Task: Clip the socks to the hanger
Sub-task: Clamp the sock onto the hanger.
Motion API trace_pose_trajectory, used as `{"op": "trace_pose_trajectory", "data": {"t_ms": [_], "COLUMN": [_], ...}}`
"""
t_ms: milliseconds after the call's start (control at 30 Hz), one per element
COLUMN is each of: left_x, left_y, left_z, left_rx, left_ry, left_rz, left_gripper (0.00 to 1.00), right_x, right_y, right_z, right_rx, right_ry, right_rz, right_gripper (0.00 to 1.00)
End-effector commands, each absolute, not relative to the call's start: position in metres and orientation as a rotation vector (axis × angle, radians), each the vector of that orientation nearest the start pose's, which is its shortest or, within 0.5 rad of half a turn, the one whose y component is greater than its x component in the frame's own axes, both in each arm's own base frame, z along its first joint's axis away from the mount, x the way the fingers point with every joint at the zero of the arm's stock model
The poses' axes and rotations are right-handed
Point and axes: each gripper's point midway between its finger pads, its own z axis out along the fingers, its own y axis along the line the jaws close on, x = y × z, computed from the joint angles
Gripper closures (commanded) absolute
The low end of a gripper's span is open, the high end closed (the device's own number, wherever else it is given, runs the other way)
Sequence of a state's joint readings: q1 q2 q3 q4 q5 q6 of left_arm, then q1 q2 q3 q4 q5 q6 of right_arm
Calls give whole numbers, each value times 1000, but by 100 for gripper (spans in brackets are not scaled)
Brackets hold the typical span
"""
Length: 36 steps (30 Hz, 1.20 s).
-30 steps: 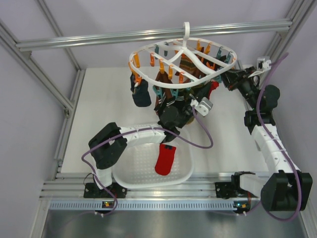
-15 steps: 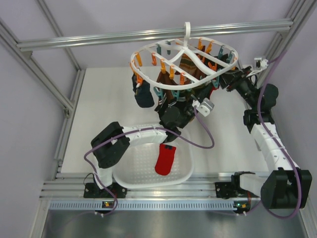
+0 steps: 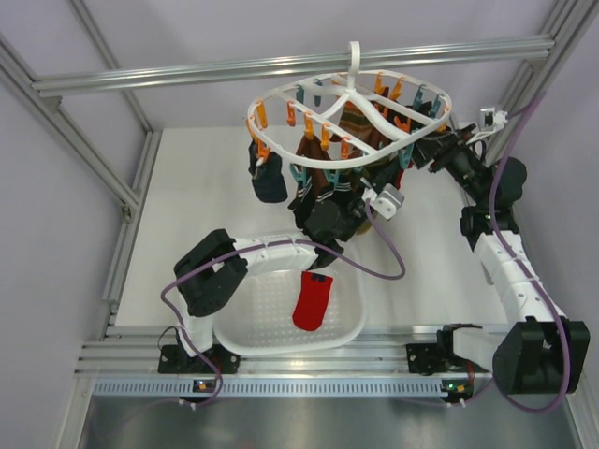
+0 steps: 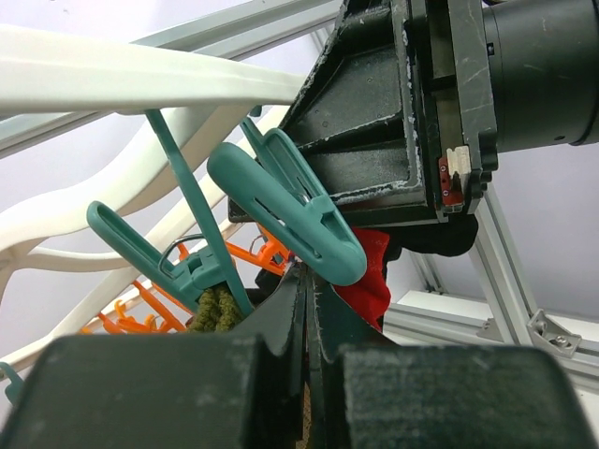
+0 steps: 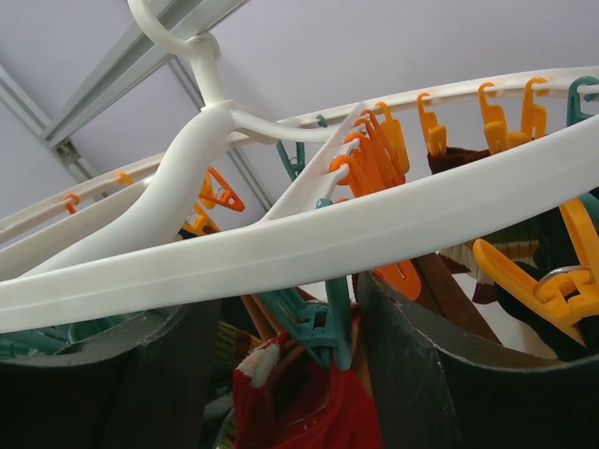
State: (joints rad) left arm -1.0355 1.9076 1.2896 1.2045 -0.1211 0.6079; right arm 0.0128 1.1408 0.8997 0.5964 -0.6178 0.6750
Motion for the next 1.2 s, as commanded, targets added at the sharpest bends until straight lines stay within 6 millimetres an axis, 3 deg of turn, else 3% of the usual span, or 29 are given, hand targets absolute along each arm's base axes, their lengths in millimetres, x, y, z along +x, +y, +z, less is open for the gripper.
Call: {"op": "trace_pose_trajectory", "data": {"t_ms": [0, 300, 533, 700, 733, 900, 967, 1167], "left_x": [324, 319, 312, 310, 309, 301, 295, 283], "left_y": [-452, -451, -447, -445, -443, -439, -435, -430], "left_z": [410, 396, 385, 379, 381, 371, 377, 374], "left_rx": [550, 596, 640, 655, 651, 688, 690, 712], "left_ry": [701, 744, 784, 814, 821, 887, 900, 988], "left_rz": [-368, -391, -416, -427, -430, -473, -504, -580], "left_gripper": [100, 97, 83, 81, 81, 75, 73, 68], "right_x": [351, 345, 342, 336, 339, 328, 322, 305], "right_y": [127, 125, 122, 122, 112, 106, 103, 100], "right_z": [440, 443, 435, 435, 434, 438, 439, 429], "right_rx": [-161, -152, -160, -161, -140, -151, -157, -170], "right_ry": [1223, 1257, 1313, 1320, 1323, 1325, 1326, 1349], "right_rz": [941, 935, 892, 898, 873, 853, 852, 847], "right_gripper": [40, 39, 31, 27, 26, 25, 26, 26]}}
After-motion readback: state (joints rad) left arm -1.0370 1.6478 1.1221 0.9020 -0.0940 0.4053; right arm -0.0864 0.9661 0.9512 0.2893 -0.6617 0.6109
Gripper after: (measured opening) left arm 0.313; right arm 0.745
